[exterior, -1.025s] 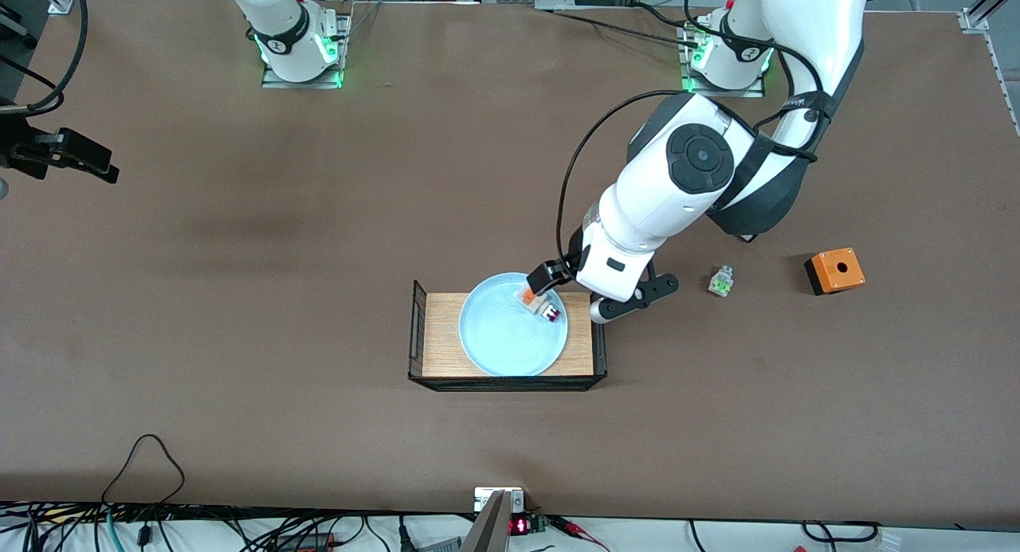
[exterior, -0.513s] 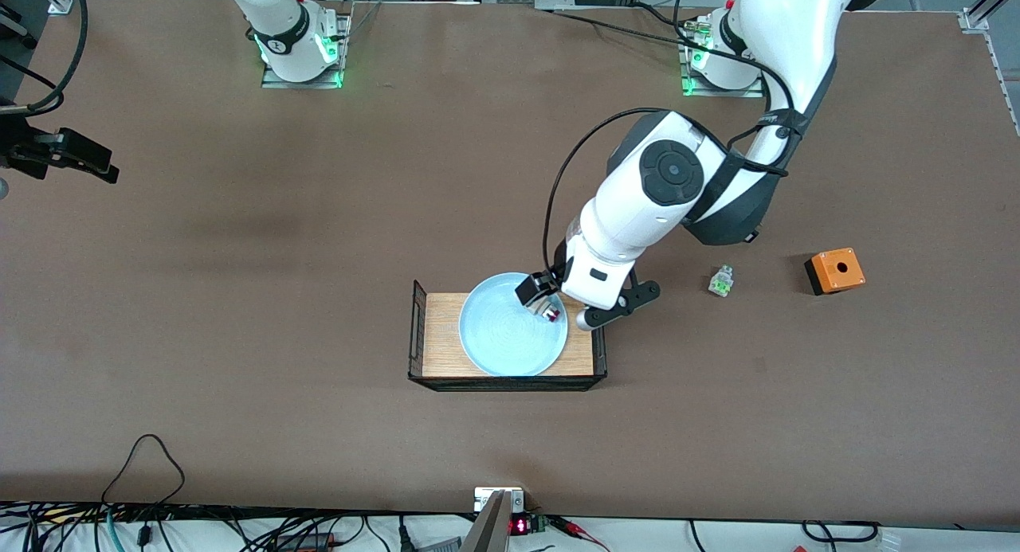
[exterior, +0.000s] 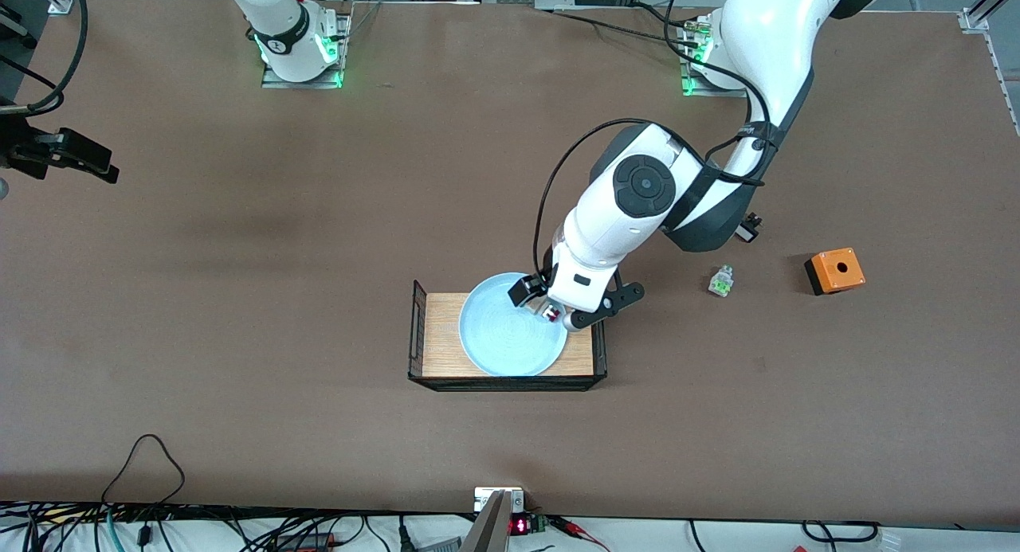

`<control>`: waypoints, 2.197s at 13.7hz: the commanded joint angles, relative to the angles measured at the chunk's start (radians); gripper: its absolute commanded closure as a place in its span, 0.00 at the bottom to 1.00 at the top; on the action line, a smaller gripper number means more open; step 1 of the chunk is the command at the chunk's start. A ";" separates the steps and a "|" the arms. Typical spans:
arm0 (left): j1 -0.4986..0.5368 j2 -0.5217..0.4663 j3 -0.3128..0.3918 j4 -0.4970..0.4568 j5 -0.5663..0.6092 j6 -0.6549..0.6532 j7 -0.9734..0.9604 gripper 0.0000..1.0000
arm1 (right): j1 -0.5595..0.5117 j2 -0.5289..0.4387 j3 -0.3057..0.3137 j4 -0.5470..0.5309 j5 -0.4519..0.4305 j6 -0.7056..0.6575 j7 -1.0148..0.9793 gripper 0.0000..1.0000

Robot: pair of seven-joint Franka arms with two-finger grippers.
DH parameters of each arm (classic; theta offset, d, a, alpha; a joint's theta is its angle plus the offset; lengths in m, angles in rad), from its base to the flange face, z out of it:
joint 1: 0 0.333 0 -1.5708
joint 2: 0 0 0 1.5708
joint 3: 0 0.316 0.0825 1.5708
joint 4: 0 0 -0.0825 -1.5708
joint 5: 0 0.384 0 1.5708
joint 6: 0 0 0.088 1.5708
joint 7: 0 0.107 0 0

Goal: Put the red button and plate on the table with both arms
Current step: 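Lower the left gripper and close it on the red button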

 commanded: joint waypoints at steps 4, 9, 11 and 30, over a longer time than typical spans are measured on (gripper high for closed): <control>-0.079 0.046 0.093 0.091 0.042 -0.001 -0.055 0.00 | 0.002 0.006 -0.001 0.020 0.006 -0.007 -0.009 0.00; -0.084 0.075 0.091 0.143 0.041 0.014 -0.083 0.00 | 0.000 0.006 -0.001 0.018 0.006 -0.007 -0.009 0.00; -0.087 0.090 0.093 0.142 0.039 0.063 -0.109 0.00 | 0.000 0.006 -0.001 0.018 0.005 -0.007 -0.009 0.00; -0.101 0.119 0.095 0.126 0.047 0.075 -0.103 0.17 | -0.002 0.006 -0.001 0.018 0.005 -0.007 -0.009 0.00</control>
